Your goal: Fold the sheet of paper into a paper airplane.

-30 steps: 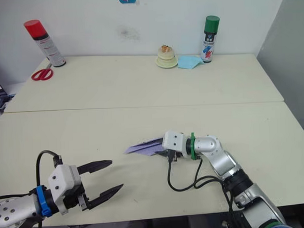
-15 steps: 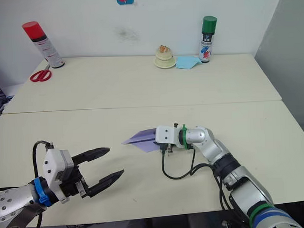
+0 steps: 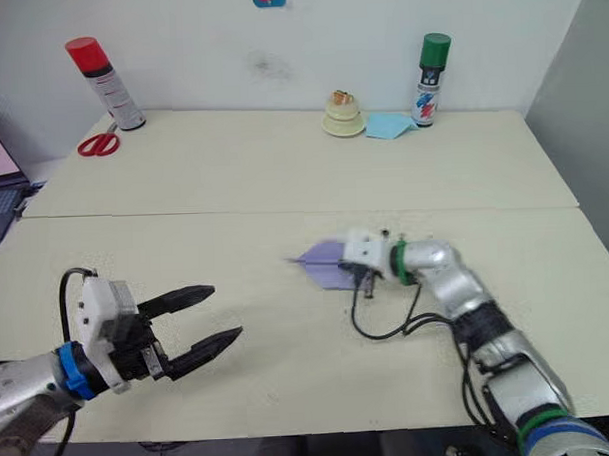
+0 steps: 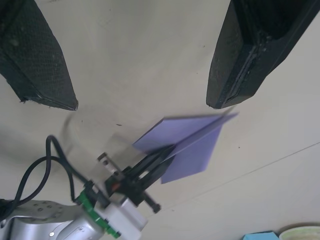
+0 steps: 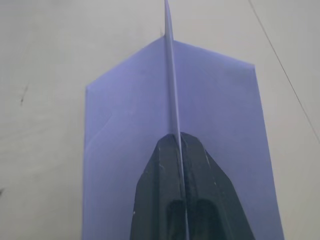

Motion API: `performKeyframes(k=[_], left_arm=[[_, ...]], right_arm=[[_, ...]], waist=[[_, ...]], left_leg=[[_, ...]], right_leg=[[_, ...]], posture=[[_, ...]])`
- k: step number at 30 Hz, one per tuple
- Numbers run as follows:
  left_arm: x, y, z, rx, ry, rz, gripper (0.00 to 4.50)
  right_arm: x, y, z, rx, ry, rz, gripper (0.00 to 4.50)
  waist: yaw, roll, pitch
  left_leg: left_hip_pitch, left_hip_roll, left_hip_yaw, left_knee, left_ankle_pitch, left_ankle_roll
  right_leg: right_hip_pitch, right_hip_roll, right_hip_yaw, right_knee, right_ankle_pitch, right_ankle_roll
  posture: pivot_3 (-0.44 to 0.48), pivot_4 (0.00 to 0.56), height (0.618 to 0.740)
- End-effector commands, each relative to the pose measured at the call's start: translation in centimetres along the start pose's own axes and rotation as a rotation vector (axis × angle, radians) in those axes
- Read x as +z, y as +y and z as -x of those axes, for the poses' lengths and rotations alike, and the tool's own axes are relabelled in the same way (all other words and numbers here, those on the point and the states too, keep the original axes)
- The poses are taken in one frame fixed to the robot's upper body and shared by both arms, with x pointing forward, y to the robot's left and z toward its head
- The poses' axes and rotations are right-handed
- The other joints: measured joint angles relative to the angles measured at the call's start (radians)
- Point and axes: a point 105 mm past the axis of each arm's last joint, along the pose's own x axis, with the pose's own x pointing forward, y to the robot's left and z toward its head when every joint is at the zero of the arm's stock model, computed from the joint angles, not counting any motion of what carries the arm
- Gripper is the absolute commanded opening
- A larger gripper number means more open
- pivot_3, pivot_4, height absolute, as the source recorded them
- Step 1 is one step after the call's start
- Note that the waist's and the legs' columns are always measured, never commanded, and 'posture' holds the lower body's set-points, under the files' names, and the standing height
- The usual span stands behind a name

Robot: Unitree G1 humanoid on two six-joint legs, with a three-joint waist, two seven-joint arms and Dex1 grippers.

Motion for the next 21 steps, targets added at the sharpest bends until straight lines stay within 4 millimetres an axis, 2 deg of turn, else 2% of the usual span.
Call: performKeyframes(k=[1,4,10,12,15,19,21], left_arm=[[2.0,-0.7,-0.4,-0.100,-0.016,-0.017,4.50],[3.4,-1.0,-1.9,-0.157,-0.045,-0.041,4.50],[5.2,-2.5,-4.8,-0.311,-0.088,-0.066,4.50],[5.6,-2.4,-5.5,-0.344,-0.094,-0.070,4.50],[5.4,-1.9,-5.8,-0.383,-0.073,-0.073,4.50],[5.0,-1.9,-6.0,-0.430,-0.046,-0.088,4.50],[5.0,-1.7,-6.2,-0.434,-0.046,-0.090,4.50]], right_arm=[[-0.1,0.2,6.6,-0.114,0.058,-0.271,0.04],[-1.1,1.6,10.1,-0.276,0.138,-0.461,0.04],[-3.7,3.1,11.6,-0.694,0.220,-0.758,0.04],[-3.6,3.6,11.0,-0.768,0.192,-0.854,0.04],[-2.7,3.6,9.7,-0.811,0.153,-0.903,0.04],[-3.0,3.4,9.3,-0.859,0.152,-0.953,0.04],[-2.9,3.1,9.1,-0.853,0.125,-0.961,0.65]], waist=[[0.004,0.001,0.000],[0.002,0.001,0.000],[-0.031,0.001,0.000],[-0.032,0.001,0.000],[-0.035,0.001,0.001],[-0.033,0.001,0.001],[-0.031,0.001,0.001]], left_leg=[[0.000,0.000,-0.001,0.000,0.000,0.000],[-0.001,-0.002,-0.001,0.000,0.000,0.000],[0.003,0.000,-0.002,-0.001,0.002,-0.004],[0.003,0.000,-0.003,-0.001,0.004,-0.006],[0.003,-0.001,-0.002,0.000,0.005,-0.009],[0.002,-0.001,-0.002,0.000,0.005,-0.009],[0.000,-0.001,-0.002,-0.001,0.005,-0.009]], right_leg=[[0.000,-0.001,-0.001,0.000,0.000,0.000],[0.000,-0.001,0.000,-0.001,0.000,0.001],[0.000,0.004,0.002,0.003,-0.003,0.005],[0.000,0.005,0.001,0.004,-0.003,0.005],[-0.001,0.007,0.002,0.005,-0.003,0.005],[-0.001,0.007,0.002,0.005,-0.003,0.005],[-0.002,0.007,0.001,0.003,-0.003,0.005]], posture=[[0.000,0.150,0.737],[0.000,0.150,0.737],[0.000,0.150,0.737],[0.000,0.150,0.737],[0.000,0.150,0.737],[0.000,0.150,0.737],[0.000,0.150,0.737]])
